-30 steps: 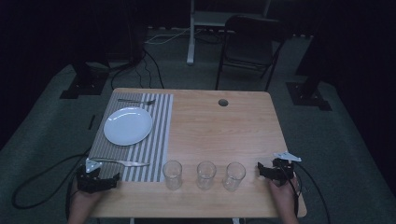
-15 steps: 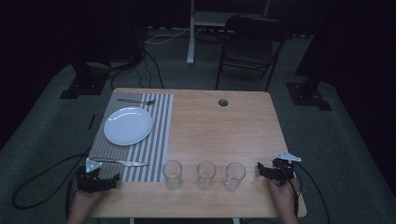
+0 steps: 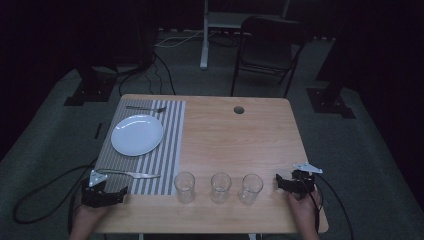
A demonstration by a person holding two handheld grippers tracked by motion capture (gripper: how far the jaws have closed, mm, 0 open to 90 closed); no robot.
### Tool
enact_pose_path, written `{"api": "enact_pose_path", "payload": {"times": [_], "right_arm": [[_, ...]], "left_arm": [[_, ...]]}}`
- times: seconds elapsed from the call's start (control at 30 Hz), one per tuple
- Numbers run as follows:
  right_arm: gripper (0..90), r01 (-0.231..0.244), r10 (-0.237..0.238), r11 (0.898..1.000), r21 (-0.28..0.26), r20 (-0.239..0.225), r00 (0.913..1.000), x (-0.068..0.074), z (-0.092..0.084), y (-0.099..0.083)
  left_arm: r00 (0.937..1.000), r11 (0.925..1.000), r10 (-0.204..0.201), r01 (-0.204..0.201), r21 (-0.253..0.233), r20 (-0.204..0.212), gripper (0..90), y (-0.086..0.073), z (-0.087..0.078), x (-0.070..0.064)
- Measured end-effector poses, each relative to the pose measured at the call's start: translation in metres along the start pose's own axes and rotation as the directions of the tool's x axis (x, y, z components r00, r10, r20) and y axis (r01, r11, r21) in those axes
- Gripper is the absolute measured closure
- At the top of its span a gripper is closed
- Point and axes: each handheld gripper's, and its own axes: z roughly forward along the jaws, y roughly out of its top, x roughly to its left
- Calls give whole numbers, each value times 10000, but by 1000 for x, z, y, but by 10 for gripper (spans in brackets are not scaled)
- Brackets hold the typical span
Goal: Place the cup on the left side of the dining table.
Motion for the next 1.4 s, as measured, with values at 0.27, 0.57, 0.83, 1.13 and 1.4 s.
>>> {"api": "enact_pose_path", "payload": {"times": [0.27,0.57,0.83,1.13,1.4], "right_arm": [[122,-3,3,10000,1,2,10000,0,0,0],[122,-2,2,10000,2,2,10000,0,0,0],[122,-2,2,10000,1,1,10000,0,0,0],[122,-5,5,10000,2,0,10000,0,0,0],[122,-3,3,10000,2,1,10000,0,0,0]], "left_arm": [[9984,9993,376,-373,-73,417,16,-2,-3,-4],[9891,9959,899,-906,3,1162,16,-1,-3,-17],[9759,9899,1417,-1398,-230,1657,60,4,-5,-33],[9559,9828,1845,-1778,-499,2286,60,9,-8,-47],[9322,9698,2427,-2396,-448,2685,60,14,-4,-68]]}}
